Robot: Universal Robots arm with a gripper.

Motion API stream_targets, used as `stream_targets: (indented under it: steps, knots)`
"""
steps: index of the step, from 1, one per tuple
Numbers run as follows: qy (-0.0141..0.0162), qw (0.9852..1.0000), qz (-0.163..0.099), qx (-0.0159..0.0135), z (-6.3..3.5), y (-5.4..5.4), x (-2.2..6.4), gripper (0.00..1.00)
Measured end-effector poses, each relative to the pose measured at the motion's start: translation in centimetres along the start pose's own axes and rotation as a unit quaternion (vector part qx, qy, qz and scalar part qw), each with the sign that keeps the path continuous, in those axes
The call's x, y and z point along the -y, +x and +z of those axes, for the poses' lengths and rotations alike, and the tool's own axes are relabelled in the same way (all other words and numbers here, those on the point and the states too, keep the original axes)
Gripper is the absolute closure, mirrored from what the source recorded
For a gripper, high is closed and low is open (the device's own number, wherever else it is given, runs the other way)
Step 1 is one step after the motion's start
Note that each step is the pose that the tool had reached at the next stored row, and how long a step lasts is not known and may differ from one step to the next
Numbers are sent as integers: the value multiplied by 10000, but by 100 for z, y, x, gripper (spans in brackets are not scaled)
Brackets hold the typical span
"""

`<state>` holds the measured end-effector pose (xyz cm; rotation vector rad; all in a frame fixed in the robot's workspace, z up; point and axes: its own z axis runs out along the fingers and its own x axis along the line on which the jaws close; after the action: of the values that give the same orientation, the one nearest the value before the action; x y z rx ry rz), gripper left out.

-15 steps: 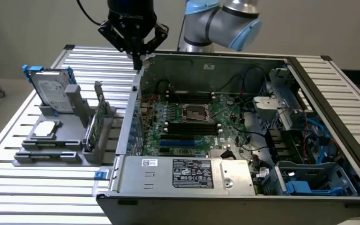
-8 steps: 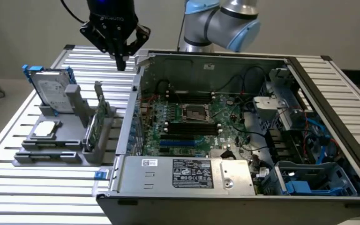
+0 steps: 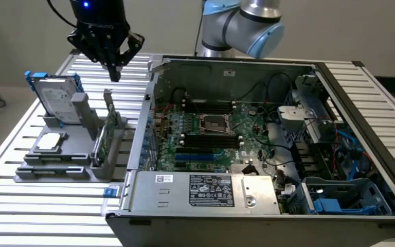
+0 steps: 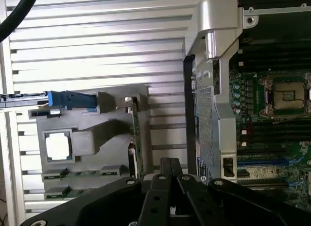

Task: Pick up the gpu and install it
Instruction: 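Reach for the gpu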

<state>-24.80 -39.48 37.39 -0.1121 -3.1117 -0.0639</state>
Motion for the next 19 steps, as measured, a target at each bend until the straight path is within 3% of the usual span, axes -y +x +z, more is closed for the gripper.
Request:
stream_targets:
  steps: [4,19]
  knots:
    - [9,10000,-12,0,49,134,12,89]
    - [32,9995,-296,-39,146,225,28,89]
